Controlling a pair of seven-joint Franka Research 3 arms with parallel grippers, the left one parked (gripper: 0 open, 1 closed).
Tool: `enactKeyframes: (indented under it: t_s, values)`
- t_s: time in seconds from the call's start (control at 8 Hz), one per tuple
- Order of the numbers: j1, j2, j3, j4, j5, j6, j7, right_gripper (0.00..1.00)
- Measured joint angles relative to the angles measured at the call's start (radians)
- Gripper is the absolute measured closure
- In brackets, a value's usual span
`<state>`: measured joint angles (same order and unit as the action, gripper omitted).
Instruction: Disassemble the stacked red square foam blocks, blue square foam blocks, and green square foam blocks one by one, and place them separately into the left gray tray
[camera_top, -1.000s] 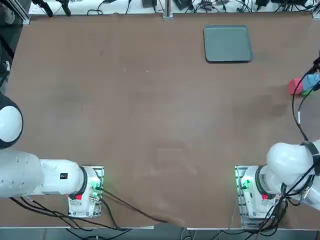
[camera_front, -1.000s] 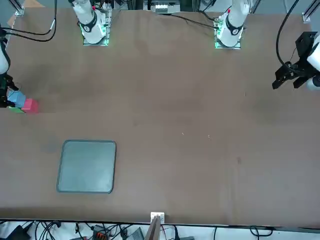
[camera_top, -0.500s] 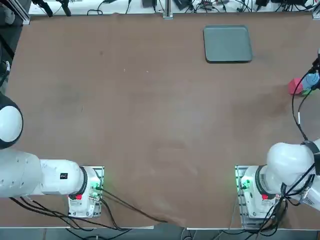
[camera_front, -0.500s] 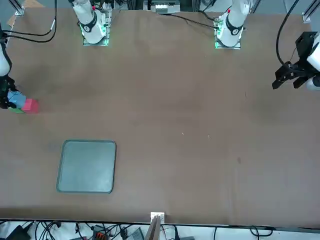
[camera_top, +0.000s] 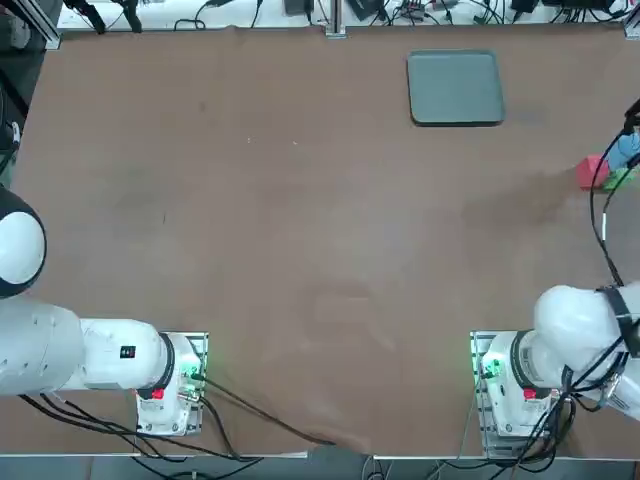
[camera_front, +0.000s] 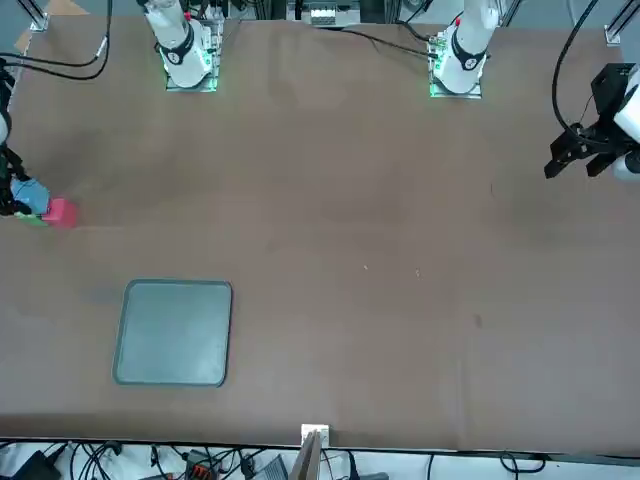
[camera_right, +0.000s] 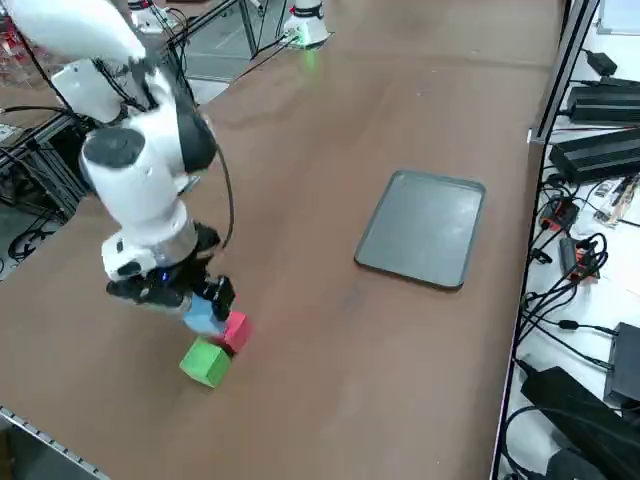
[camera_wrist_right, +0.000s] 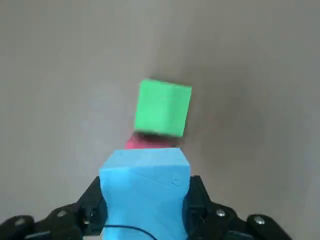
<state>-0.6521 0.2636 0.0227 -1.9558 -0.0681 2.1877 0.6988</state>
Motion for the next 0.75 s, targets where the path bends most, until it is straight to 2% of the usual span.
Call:
enactKeyframes:
  t_s: [0.12, 0.25, 0.5, 0.62, 0.75]
  values:
    - [0.016, -0.043, 0.050, 0.033, 0.007, -0.106, -0.122, 0.25]
    - [0.037, -0.065, 0.117, 0.057, 0.011, -0.159, -0.233, 0.25]
    - [0.092, -0.033, 0.269, 0.076, -0.002, -0.143, -0.370, 0.25]
    - [0.153, 0.018, 0.310, 0.099, -0.041, -0.097, -0.385, 0.25]
    - [0.235, 0.086, 0.321, 0.142, -0.106, -0.059, -0.385, 0.25]
